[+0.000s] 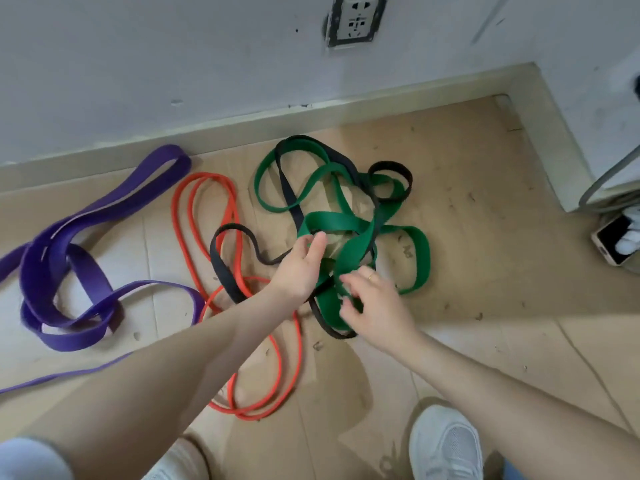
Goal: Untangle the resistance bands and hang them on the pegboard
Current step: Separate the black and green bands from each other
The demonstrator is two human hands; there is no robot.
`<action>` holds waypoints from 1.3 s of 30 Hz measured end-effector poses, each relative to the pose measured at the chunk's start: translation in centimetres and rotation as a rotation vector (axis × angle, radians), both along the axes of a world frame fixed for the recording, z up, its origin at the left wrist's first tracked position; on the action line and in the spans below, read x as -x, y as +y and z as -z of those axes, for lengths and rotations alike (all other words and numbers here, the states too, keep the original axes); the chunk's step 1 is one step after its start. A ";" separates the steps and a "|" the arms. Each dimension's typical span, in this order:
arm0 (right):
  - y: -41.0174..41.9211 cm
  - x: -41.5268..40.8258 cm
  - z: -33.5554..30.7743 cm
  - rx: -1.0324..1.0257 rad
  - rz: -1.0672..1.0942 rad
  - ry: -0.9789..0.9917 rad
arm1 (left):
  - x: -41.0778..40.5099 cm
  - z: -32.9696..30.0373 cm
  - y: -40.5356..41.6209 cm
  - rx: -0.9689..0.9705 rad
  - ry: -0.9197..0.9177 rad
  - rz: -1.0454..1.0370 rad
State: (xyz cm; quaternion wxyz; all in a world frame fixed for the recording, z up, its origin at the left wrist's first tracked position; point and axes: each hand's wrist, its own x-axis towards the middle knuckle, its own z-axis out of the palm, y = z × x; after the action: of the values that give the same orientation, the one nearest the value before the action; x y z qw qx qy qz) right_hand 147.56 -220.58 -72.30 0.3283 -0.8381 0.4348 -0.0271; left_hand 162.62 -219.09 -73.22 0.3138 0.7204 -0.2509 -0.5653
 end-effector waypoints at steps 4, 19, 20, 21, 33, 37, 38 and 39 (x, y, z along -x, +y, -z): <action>3.3 0.3 -1.1 0.043 -0.431 -0.059 | -0.8 1.2 -1.4 -0.062 -0.167 -0.011; -7.6 -2.1 4.8 -0.648 0.771 -0.074 | -1.2 4.4 -3.4 -0.081 -0.561 0.450; -7.4 -2.8 5.5 -0.609 0.760 -0.054 | -1.0 4.6 -4.0 -0.080 -0.576 0.473; -7.2 -3.4 5.8 -0.558 0.751 -0.024 | -0.8 4.7 -4.6 -0.084 -0.608 0.486; -6.8 9.6 4.3 -0.268 0.780 0.023 | -1.5 -2.3 -3.3 0.334 -0.068 -0.149; -4.5 11.6 5.4 -0.529 0.567 0.394 | -1.9 -7.0 -3.1 0.563 -0.156 -0.122; -4.5 11.1 4.9 -0.550 0.431 0.482 | -1.9 -8.1 -3.0 0.608 -0.196 -0.098; -4.8 10.2 3.9 -0.508 0.330 0.509 | -1.9 -9.3 -2.8 0.646 -0.258 -0.065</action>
State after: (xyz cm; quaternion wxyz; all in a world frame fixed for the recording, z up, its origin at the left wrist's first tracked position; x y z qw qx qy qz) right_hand 137.39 -225.38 -76.23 0.3983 -0.6290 0.6240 0.2376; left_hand 164.51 -221.94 -63.93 0.5092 0.6568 -0.4316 -0.3508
